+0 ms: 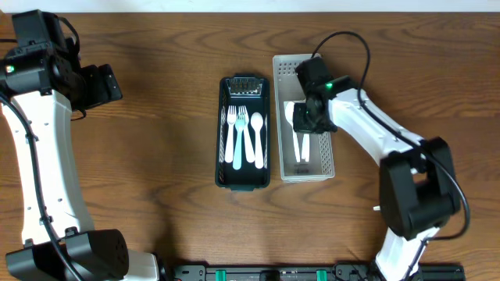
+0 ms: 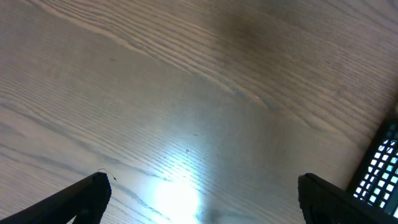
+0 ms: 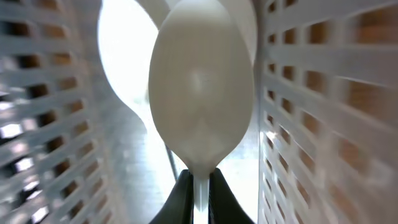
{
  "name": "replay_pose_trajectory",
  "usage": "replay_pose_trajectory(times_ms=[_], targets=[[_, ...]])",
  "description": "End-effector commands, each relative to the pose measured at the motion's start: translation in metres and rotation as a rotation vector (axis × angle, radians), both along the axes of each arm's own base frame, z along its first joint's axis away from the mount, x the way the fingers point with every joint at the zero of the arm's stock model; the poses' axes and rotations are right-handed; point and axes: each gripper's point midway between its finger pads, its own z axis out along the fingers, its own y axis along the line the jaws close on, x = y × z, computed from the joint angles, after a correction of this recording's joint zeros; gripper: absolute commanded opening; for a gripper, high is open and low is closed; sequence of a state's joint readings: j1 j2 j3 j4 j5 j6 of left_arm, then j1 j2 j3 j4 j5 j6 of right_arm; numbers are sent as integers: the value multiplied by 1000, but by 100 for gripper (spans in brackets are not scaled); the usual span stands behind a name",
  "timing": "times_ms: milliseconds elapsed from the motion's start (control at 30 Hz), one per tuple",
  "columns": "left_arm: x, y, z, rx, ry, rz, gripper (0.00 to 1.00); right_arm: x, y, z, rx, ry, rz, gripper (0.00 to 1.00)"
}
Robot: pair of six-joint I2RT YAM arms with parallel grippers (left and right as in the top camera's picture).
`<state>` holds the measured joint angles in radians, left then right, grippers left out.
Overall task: Pack container
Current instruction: 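Lift the spoon into the clear basket and open the right gripper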
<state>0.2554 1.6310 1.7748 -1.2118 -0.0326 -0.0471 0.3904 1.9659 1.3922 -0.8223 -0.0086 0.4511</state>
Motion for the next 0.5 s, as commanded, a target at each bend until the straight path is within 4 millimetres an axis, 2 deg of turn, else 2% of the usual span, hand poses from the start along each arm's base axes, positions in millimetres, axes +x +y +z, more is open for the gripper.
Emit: replay_pose_trajectory(times_ms=[0, 200, 300, 367, 467], targets=[[0, 1, -7, 6, 26, -12, 98, -2, 1, -8, -11, 18, 72, 18], [0, 1, -7, 5, 26, -12, 98, -3, 8, -6, 16, 20, 111, 21], [0, 1, -7, 6, 26, -12, 98, 4, 14, 11, 42, -14, 143, 20], [0, 1, -7, 6, 26, -12, 98, 15, 16, 34, 47, -71, 147, 21], [0, 1, -7, 6, 26, -12, 98, 37, 7, 90, 45, -203, 91, 22]])
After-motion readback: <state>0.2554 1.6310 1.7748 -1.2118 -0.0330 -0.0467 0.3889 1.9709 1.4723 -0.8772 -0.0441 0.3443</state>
